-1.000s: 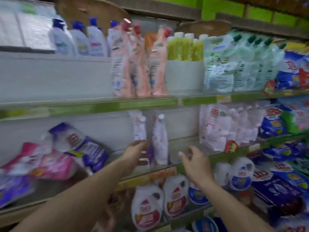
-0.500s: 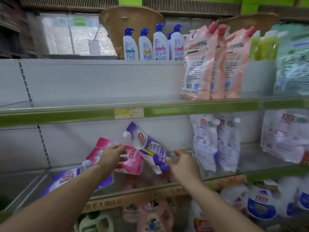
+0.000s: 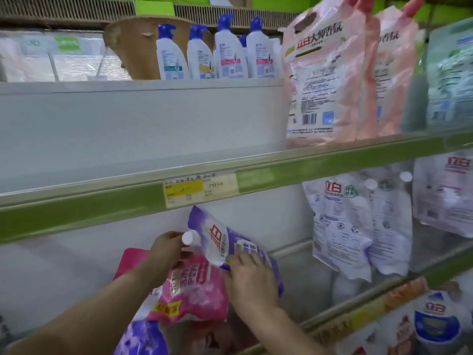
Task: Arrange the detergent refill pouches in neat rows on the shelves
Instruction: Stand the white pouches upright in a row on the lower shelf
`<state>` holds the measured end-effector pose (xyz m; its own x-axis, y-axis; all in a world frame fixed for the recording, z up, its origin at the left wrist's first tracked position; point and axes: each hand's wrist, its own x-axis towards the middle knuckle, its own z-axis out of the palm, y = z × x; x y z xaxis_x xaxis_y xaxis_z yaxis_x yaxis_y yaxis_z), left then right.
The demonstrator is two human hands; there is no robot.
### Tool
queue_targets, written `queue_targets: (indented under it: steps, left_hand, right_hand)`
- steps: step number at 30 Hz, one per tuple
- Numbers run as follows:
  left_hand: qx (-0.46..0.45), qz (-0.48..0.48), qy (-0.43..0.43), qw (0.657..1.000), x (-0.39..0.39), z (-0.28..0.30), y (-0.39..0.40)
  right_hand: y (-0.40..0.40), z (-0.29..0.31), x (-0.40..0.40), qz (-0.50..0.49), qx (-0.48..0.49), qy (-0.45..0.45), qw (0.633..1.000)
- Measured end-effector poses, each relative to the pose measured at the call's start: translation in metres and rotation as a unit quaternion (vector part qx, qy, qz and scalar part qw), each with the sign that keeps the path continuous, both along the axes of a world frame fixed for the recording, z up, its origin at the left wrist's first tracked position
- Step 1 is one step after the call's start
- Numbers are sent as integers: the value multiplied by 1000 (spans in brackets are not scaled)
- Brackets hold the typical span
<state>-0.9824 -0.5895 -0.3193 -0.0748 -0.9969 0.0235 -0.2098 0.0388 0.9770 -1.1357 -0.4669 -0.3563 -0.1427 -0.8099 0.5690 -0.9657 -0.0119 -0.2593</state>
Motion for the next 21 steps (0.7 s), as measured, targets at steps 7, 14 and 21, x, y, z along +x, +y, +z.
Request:
queue_targets:
  steps: [7,14,21]
  left_hand:
    - [47,-53,69,995,-60,-7,-26]
    - [67,-143,75,985,-148,0,-33]
    - [45,-179,115,976,-172,-8,-32]
  right_hand:
    - [10,-5,-61,8,-186,-108,977]
    - [23,-15,-120,23,-178,-309,934]
    - [20,-14,-125,-33,-208,-198,957]
